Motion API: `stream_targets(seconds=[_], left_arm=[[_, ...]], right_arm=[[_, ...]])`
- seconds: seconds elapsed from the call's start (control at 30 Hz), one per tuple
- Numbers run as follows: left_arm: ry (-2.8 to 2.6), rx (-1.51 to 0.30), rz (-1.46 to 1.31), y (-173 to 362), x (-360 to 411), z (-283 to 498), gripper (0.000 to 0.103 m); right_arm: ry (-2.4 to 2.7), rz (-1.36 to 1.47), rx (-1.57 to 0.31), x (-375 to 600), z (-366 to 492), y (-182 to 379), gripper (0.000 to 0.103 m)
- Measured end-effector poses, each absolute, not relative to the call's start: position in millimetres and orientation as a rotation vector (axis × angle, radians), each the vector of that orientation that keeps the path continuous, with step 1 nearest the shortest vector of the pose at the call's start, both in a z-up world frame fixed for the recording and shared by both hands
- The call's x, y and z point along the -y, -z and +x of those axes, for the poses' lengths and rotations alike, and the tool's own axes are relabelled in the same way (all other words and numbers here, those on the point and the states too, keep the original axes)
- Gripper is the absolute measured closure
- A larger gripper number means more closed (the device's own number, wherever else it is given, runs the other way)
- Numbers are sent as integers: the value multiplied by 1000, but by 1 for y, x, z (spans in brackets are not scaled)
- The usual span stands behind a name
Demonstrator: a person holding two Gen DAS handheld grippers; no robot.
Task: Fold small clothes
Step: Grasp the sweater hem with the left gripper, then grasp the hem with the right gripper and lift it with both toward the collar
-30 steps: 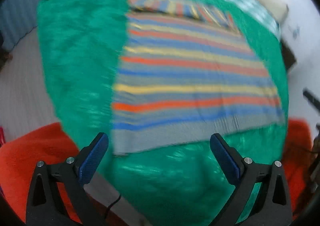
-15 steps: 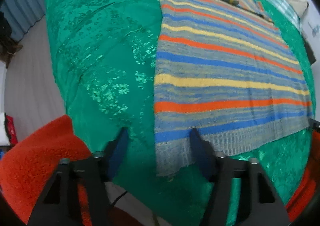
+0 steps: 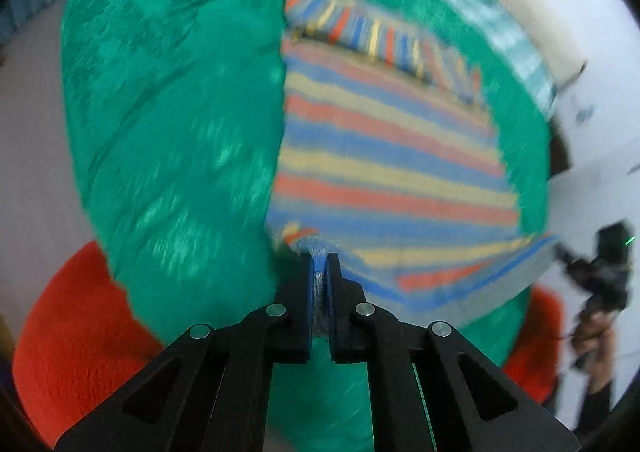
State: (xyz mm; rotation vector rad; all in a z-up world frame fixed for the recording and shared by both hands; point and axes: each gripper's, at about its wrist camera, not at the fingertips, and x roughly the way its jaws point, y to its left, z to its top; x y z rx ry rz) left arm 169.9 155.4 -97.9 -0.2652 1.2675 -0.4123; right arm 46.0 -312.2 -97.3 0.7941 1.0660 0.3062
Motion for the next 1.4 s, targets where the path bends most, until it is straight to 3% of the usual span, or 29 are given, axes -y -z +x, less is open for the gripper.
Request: stream_targets(seconds=[0.27, 0.73, 0.8, 0.83, 0.87, 0.9, 1.1, 1.17, 1.2, 1.23, 1.27, 1.3, 1.33, 1.4], left_arm=[[382, -1095, -397, 78, -124, 311, 99], [270, -1109, -479, 133, -107, 497, 98], [217, -1131, -482, 148, -105, 525, 88], [158, -1172, -457, 155, -105, 537, 72], [85, -1212, -437, 161, -109, 547, 66], [65, -1202, -441, 158, -114, 548, 63], [140, -1030, -319, 114, -119, 491, 48], [234, -991, -215, 109, -98, 448, 36], [281, -972, -167, 109, -87, 424, 25], [329, -953, -115, 113, -75, 400, 20], [365, -951, -21, 124, -61, 369, 20], [378, -991, 52, 139, -53, 351, 25], [375, -1043, 94, 153, -51, 341, 44], [348, -1098, 155, 179, -62, 315, 49]], right_arm=[[-234, 822, -918, 353, 167, 89, 97], [-181, 831, -943, 414, 393, 132, 97], [-195, 838, -917, 418, 410, 144, 95], [-176, 827, -915, 420, 421, 153, 92], [-142, 812, -913, 421, 425, 157, 82], [-108, 796, -906, 423, 427, 159, 75], [-101, 503, -849, 394, 396, 114, 74], [-156, 361, -863, 366, 380, 99, 72], [-195, 307, -865, 351, 371, 93, 67], [-259, 241, -867, 328, 357, 88, 54], [-301, 200, -870, 314, 348, 89, 45], [-343, 157, -883, 300, 339, 92, 46], [-384, 109, -933, 285, 325, 104, 48], [-350, 46, -1126, 276, 306, 141, 71]])
